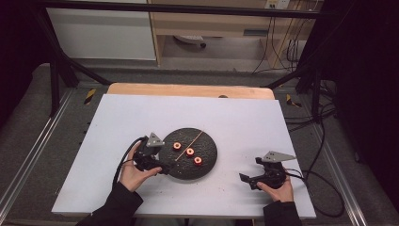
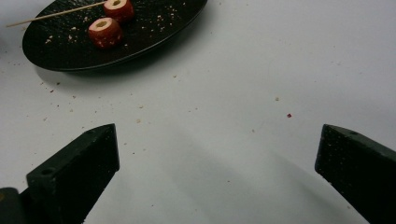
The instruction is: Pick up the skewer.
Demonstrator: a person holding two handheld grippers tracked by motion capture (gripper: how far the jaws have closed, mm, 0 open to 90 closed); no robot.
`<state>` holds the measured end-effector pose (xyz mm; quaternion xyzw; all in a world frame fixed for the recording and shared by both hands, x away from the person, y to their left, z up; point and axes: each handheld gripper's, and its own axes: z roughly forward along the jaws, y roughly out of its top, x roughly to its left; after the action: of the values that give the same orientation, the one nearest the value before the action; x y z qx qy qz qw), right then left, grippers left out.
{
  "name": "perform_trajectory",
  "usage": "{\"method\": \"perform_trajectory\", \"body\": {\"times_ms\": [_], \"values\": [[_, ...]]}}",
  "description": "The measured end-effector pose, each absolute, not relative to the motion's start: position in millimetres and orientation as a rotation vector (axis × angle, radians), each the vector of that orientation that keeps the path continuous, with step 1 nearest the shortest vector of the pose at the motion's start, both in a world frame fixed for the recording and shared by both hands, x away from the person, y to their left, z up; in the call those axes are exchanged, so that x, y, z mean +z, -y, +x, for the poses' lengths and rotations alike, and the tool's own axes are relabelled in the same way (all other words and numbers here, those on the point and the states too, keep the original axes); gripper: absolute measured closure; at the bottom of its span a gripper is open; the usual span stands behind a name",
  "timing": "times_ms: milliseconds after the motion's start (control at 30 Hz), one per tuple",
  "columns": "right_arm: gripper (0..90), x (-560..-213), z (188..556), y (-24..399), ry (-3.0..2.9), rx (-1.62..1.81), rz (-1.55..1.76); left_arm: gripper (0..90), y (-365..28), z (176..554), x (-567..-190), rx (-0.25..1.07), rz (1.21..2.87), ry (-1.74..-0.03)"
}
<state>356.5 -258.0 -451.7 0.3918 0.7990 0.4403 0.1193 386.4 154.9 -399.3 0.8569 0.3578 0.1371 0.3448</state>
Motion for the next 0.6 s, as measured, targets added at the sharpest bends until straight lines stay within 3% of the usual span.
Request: {"method": "perform_trajectory", "body": {"times_ms": [300,600], "values": [[0.6,-452,357,258,-2.335,1.288,1.142,15.9,-139,397,-406,0.332,2.265,-0.950],[0.6,-452,357,258,-2.337,1.286,1.143,30.5,-129,405,-410,0.306,2.305,-0.967]]}}
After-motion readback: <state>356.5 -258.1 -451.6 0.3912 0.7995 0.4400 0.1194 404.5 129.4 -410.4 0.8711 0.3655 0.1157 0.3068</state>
